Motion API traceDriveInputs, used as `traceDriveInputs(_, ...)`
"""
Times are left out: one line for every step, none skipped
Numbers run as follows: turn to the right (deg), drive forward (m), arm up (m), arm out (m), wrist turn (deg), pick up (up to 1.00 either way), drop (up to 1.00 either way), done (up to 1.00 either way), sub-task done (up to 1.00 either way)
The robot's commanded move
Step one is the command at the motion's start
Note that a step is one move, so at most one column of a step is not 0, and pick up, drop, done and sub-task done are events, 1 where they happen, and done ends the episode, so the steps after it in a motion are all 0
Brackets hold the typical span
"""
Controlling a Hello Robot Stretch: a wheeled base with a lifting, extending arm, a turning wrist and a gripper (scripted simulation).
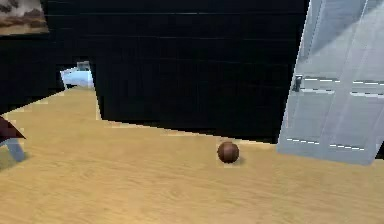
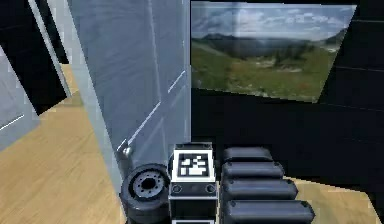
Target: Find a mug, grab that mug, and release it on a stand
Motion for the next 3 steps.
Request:
traceDriveInputs(-27.0, 0.00, 0.00, 0.00, 0.0, 0.00, 0.00, 0.00, 0.00)
traceDriveInputs(0.0, 0.25, 0.00, 0.00, 0.0, 0.00, 0.00, 0.00, 0.00)
traceDriveInputs(45.0, 0.00, 0.00, 0.00, 0.0, 0.00, 0.00, 0.00, 0.00)
